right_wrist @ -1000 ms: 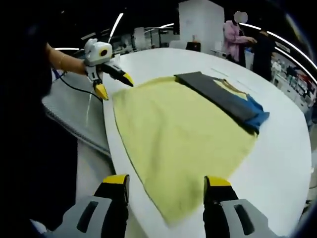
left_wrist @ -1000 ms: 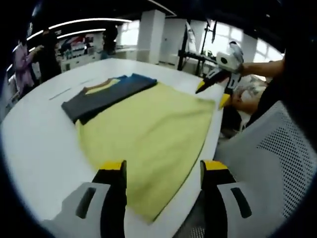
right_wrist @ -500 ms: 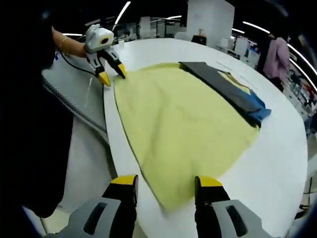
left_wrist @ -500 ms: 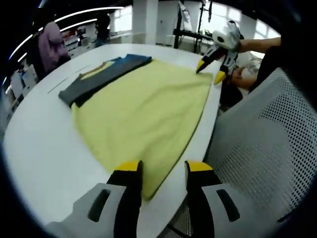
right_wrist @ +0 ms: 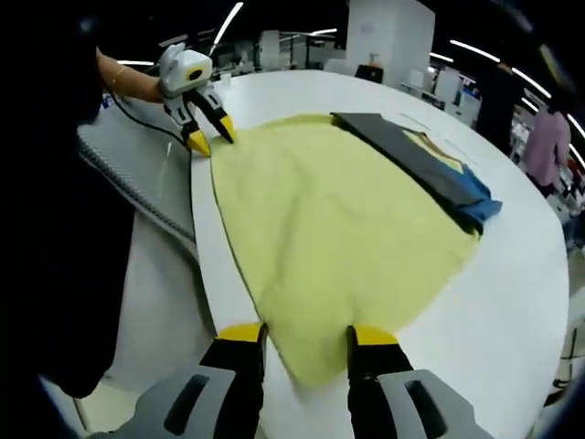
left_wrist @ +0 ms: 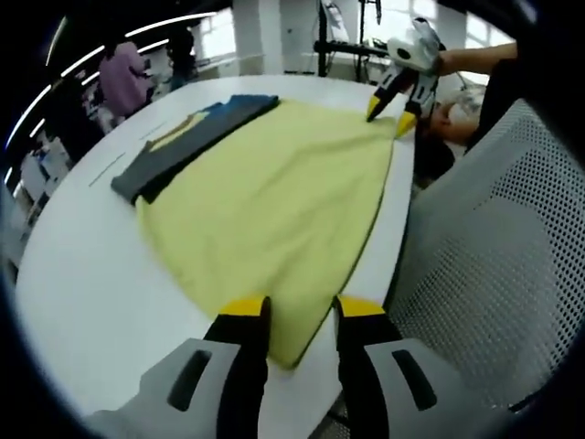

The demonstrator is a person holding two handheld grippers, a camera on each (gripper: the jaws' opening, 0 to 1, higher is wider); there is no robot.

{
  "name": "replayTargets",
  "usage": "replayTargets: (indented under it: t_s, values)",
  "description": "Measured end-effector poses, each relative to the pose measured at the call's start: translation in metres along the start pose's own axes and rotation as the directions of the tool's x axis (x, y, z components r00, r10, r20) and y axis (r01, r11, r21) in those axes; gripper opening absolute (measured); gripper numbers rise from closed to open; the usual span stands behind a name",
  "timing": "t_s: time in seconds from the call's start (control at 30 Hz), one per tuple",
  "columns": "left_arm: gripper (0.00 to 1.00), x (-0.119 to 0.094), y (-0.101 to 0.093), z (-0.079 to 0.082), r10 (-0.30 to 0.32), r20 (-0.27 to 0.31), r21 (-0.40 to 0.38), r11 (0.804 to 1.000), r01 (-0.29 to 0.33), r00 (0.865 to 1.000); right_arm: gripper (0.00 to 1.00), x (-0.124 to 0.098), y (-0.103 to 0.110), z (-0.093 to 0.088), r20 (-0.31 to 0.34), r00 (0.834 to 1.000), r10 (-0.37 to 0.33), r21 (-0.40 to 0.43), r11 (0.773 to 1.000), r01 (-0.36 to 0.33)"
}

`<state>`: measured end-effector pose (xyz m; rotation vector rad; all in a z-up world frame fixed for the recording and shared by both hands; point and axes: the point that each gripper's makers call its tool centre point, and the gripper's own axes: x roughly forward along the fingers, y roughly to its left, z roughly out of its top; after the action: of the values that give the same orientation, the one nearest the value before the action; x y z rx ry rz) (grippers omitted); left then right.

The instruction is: Fold the garment on the visible template until the final outline fits inside the template.

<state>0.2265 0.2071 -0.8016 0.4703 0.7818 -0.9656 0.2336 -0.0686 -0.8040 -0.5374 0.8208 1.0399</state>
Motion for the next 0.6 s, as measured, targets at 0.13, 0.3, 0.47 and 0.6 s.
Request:
replayTargets:
  t_s: [0.13,0.3,0.47,0.6]
  values:
    - [0.22,0.001,0.000,-0.001,-0.007,-0.034,0.009,1.000,0.007,0.999,0.25,0.001,0.000,0.001,-0.003,1.000,0.005,-0.013,1.000,-0.006]
    - [0.21,0.000,0.002,-0.001,0.010,-0.020,-0.015,1.000,-0.011,1.000,0.17,0.002,0.000,0.002,0.001,1.000,0.008,-0.029,1.000,-0.007]
    - [0.09,-0.001,0.012,-0.002,0.043,0.005,-0.055,0.998,-0.042,0.999,0.08,0.003,-0.004,0.003,0.008,1.000,-0.005,-0.032,0.999,0.005]
    - [0.04,0.001,0.018,0.000,0.054,-0.003,-0.093,0.994,-0.054,0.999,0.04,0.003,-0.007,0.004,0.007,1.000,-0.015,-0.017,1.000,0.015]
